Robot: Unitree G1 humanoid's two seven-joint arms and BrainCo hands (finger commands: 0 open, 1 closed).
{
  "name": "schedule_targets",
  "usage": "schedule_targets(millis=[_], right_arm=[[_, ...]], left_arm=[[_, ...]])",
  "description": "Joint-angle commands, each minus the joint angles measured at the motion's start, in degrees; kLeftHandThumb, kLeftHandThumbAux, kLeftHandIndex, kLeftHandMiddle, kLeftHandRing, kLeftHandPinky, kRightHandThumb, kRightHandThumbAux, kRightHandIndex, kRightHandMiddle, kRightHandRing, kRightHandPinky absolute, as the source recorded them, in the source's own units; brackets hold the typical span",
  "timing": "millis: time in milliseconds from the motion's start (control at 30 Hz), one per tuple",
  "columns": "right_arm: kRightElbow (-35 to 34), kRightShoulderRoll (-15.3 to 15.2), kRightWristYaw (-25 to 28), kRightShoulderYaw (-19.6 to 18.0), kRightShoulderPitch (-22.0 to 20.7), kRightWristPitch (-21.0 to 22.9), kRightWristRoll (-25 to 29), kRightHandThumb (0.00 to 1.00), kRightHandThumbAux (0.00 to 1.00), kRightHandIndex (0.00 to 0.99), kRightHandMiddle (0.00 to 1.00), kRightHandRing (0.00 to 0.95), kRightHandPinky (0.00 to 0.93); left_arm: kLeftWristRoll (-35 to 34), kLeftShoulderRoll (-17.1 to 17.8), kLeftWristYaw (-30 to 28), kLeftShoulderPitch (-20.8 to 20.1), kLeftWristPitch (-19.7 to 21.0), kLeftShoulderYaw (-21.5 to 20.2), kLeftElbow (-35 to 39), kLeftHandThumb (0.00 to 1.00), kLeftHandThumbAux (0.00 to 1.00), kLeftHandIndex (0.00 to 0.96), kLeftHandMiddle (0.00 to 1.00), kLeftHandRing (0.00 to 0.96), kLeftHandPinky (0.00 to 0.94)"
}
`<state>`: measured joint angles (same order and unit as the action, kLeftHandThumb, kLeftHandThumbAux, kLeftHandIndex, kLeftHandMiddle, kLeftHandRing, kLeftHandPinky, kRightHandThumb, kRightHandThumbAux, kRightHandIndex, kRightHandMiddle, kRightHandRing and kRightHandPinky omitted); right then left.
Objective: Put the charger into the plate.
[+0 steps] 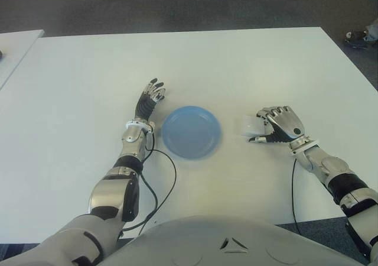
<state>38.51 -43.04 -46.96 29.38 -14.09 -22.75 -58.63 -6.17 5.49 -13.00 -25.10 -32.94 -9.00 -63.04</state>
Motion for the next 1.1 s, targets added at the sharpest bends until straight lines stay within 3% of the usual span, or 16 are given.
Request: schedule_targets(millis=[33, 733, 1100], right_arm=[[-0.53, -0.14, 0.69, 1.37, 0.53, 1.89, -2.32, 0.851, 0.677, 0.400, 0.551, 0.839, 0.864], [-3.42, -1.13, 4.98, 0.03, 1.87, 0.96, 0.64, 0.853, 0.677, 0.400, 0.553, 0.862, 0.867], [-4.06, -1.37, 7.45, -1.14, 2.39, -1.65, 3.07, 0.854, 0.676, 0.401, 0.552, 0.867, 0.865]], left_arm=[[0.00, -0.76, -0.14, 2.10, 2.07, -0.14, -1.42, 0.000, 0.491, 0.047, 0.175, 0.202, 0.229], [-1.31, -1.17, -1.58, 2.40, 1.88, -0.67, -0.71, 0.000, 0.491, 0.128, 0.263, 0.274, 0.284], [-1.84, -1.26, -3.21, 2.60, 1.68, -1.15, -0.38, 0.000, 0.492, 0.160, 0.298, 0.305, 0.301]])
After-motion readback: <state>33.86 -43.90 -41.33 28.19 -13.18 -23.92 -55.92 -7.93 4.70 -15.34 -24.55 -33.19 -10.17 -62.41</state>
